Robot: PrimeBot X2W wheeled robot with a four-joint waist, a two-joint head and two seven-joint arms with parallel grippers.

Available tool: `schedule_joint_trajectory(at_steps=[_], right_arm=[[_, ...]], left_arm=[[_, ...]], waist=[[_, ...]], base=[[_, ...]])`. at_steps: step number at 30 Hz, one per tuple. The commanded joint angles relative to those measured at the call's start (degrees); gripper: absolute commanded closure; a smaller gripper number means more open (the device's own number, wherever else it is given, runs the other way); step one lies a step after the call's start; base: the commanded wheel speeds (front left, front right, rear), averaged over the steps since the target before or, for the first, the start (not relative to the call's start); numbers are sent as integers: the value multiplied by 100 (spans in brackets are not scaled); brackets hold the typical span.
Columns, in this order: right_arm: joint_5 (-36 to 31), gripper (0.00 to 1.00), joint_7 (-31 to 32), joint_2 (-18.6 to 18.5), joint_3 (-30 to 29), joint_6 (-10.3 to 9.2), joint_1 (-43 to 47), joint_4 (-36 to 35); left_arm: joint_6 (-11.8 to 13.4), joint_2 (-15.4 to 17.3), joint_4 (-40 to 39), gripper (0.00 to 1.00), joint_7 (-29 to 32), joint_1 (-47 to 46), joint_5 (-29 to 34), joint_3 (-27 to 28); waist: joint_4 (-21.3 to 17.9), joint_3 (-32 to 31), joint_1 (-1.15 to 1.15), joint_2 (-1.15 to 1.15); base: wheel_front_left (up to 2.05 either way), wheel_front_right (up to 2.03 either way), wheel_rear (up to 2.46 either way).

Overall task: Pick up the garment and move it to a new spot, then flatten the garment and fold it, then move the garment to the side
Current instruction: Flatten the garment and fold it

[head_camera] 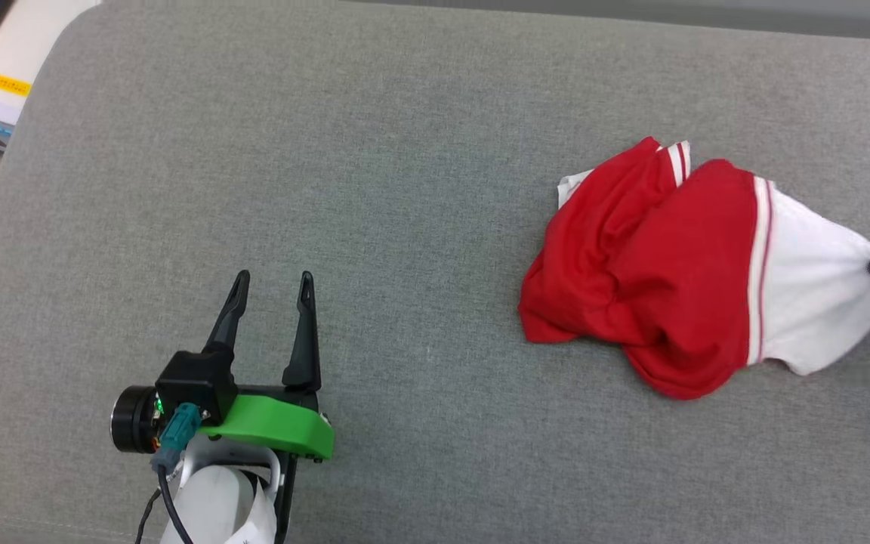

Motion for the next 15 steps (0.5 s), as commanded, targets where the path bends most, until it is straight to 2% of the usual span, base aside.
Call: schedule_joint_trajectory(at_steps=[1, 7, 15], right_arm=[[91, 100, -71, -126, -120, -4, 179, 60], [248, 100, -102, -575, -557, -4, 986, 362], [576, 100, -106, -665, -1224, -4, 2034, 1219]], left_arm=[[14, -25, 3, 0, -33, 57, 43, 8], [13, -25, 7, 0, -33, 190, 41, 37], [-27, -25, 14, 0, -33, 242, 83, 86]], waist=[[-63, -156, 0, 0], [-115, -325, 0, 0], [-98, -426, 0, 0]], base=[[0, 0, 0], [0, 0, 0], [0, 0, 0]])
